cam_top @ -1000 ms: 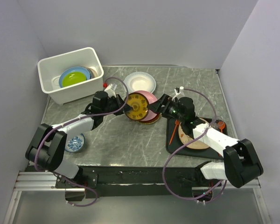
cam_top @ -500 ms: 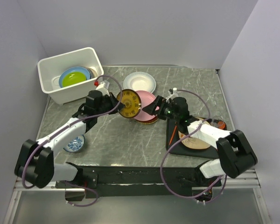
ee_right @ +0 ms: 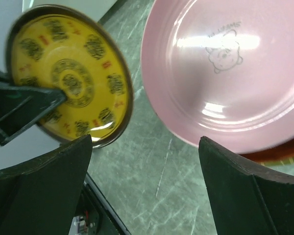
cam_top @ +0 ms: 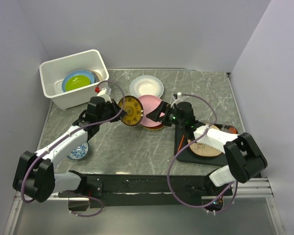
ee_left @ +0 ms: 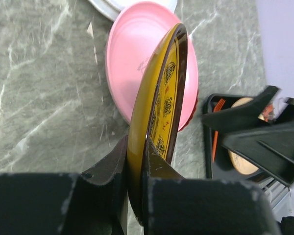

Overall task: Place the plates into the plastic bin on the countertop
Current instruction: Place the plate in the plastic bin.

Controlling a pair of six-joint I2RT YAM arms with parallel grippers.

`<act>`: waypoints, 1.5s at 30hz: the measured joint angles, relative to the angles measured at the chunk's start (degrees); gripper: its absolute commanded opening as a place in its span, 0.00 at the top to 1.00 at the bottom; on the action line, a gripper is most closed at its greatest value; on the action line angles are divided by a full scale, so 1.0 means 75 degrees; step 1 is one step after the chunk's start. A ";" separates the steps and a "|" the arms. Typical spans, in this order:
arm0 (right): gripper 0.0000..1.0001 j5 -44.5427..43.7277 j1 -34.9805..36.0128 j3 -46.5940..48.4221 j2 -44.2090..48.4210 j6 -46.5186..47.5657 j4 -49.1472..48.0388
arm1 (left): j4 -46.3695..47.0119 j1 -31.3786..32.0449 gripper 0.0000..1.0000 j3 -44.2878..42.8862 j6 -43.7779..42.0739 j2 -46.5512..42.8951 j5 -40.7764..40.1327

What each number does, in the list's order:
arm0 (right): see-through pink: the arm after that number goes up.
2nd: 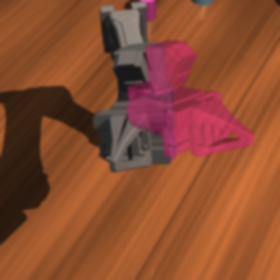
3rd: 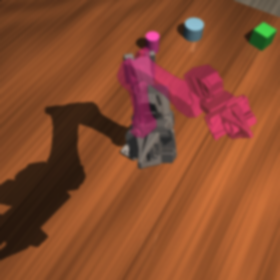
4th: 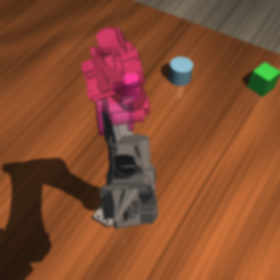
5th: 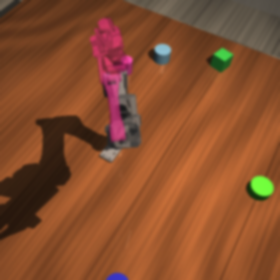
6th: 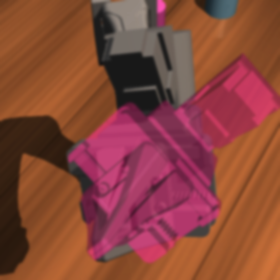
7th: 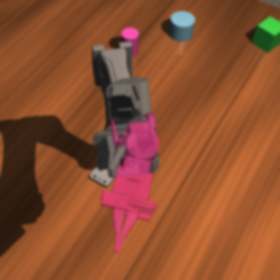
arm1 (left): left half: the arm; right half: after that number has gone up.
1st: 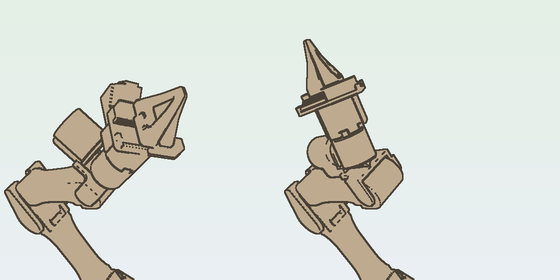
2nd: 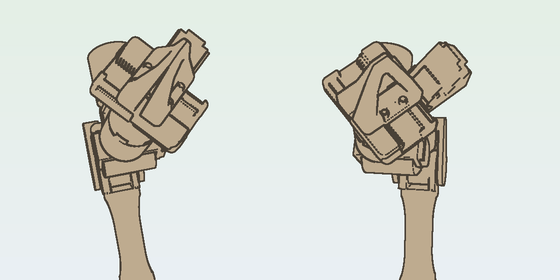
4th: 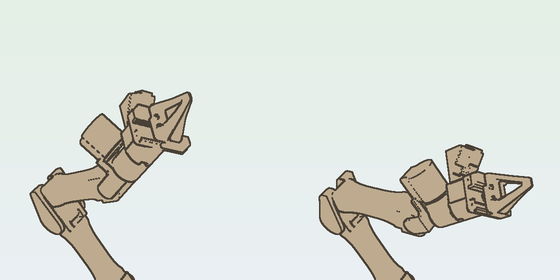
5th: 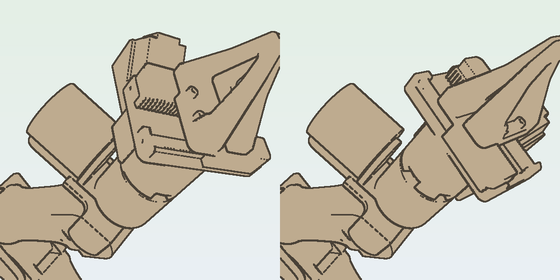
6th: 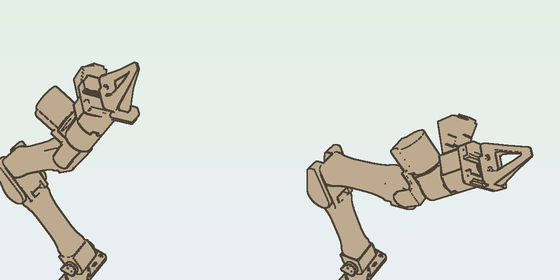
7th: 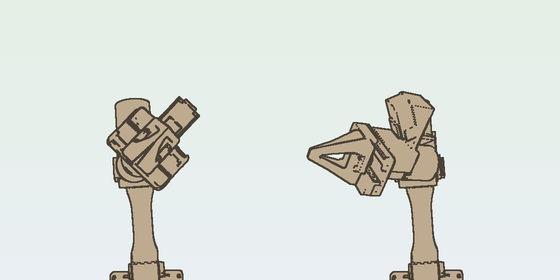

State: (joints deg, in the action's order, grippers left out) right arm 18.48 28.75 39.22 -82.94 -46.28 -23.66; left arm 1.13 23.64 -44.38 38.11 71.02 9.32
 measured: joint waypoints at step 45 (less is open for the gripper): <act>0.01 -0.0545 0.0047 -0.1212 0.1061 0.0154 0.0055 | -0.1040 -0.2923 0.99 -0.2387 0.0437 0.0446 0.0364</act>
State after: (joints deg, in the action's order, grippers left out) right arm 14.39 29.10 30.13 -74.98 -45.12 -23.24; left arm -6.68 1.72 -62.28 41.39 74.37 12.05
